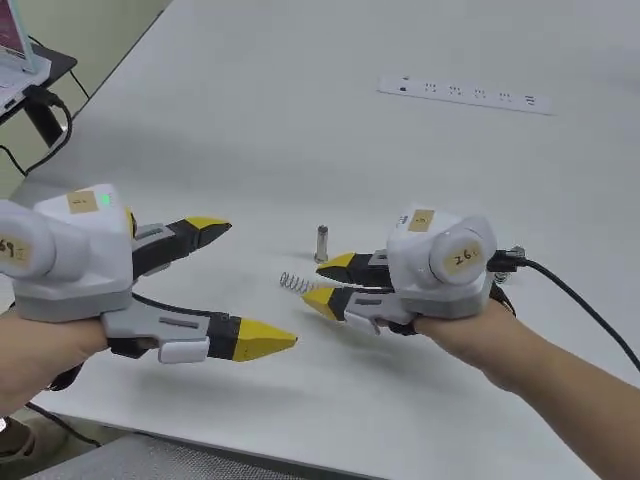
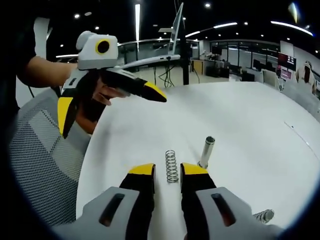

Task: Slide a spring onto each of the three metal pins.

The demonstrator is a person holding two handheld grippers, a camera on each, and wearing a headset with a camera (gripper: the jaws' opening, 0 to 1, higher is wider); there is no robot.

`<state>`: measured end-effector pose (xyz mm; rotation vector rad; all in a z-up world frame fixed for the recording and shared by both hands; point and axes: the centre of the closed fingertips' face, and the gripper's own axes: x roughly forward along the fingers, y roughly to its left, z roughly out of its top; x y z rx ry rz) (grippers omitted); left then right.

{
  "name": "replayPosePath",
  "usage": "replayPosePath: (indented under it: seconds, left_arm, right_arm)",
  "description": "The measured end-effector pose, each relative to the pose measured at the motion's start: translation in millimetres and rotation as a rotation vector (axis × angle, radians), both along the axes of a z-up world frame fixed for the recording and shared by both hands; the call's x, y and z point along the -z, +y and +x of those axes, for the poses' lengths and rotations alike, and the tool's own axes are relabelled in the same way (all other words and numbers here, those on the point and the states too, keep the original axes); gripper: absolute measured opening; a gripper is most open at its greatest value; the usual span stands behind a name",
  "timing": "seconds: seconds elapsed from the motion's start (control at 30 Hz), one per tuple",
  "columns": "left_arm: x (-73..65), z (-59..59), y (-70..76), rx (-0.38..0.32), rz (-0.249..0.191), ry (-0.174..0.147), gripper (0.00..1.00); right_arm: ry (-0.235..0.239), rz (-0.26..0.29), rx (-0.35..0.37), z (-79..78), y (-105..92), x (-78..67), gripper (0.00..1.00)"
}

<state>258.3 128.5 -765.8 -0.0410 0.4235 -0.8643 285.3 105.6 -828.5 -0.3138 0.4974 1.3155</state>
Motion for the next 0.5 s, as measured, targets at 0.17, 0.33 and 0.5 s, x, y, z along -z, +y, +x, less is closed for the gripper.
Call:
replayPosePath:
  seconds: [0.17, 0.33, 0.5]
  left_arm:
    - [1.6, -1.7, 0.6, -0.001, 0.002, 0.005, 0.96]
    - [3.1, -2.7, 1.6, -0.002, 0.002, 0.012, 0.95]
    - [4.2, -2.9, 2.6, -0.004, 0.003, 0.015, 0.95]
  right_arm:
    - [0.007, -0.016, 0.008, 4.6, 1.7, 9.4, 0.15]
    - [0.008, -0.028, -0.003, 3.5, 8.2, 15.5, 0.15]
    - [-0.021, -0.063, -0.033, 1.7, 8.8, 22.9, 0.12]
